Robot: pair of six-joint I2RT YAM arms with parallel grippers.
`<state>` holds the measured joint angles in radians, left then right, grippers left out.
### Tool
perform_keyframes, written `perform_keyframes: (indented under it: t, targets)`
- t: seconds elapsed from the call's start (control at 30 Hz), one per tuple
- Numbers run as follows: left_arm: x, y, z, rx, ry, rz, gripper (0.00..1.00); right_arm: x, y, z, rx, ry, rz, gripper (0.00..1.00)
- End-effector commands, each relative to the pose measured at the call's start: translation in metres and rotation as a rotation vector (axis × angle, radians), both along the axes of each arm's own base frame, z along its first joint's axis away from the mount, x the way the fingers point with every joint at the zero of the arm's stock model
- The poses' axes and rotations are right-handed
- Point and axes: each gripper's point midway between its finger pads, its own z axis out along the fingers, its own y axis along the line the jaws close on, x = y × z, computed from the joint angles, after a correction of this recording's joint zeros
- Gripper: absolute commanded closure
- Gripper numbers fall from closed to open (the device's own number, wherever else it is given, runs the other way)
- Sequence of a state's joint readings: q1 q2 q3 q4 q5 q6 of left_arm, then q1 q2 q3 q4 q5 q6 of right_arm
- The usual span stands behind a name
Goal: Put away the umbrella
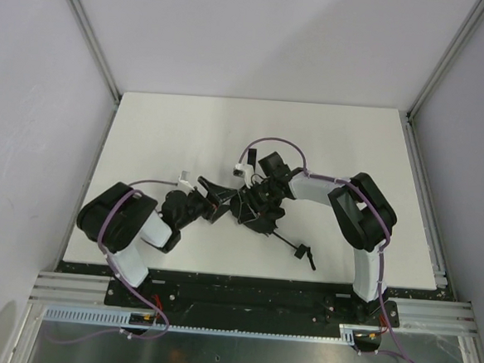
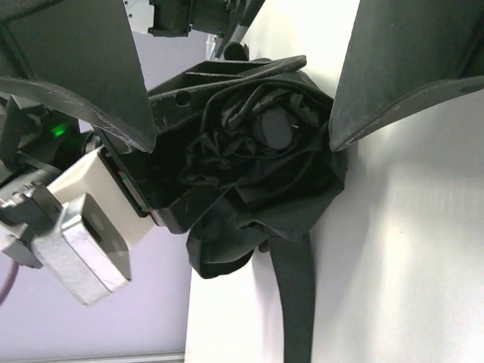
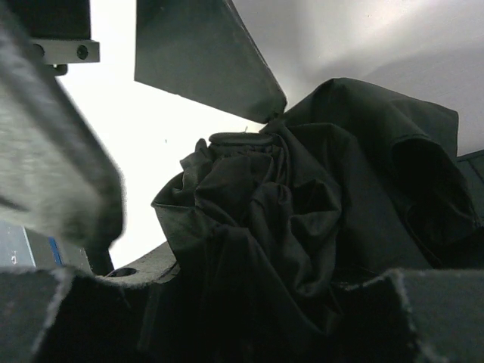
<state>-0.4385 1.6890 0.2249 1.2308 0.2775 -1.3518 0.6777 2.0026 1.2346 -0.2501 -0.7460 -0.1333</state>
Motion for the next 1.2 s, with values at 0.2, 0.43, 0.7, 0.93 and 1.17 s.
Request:
perform_keyframes:
  t: [0.2, 0.43, 0.7, 0.93, 1.17]
  targets:
    - [0.001, -0.03, 0.002, -0.003, -0.032, -0.076, 0.01, -0.006, -0.017, -0.02, -0.065, -0.016, 0.017, 1.0]
    - [-0.017, -0.039, -0.047, 0.056, 0.084, -0.117, 0.0, -0.002, -0.014, -0.013, -0.048, -0.045, 0.021, 1.0]
    - [-0.023, -0.034, -0.071, 0.155, 0.092, -0.081, 0.34, -0.006, -0.005, -0.008, -0.042, -0.076, 0.038, 1.0]
    - [-0.034, -0.018, -0.091, 0.242, 0.121, -0.041, 0.69, -0.001, -0.007, -0.009, -0.095, -0.11, -0.009, 0.87]
    - [-0.036, -0.01, -0.091, 0.275, 0.105, -0.024, 0.91, 0.016, -0.016, 0.001, -0.16, -0.176, -0.116, 0.57]
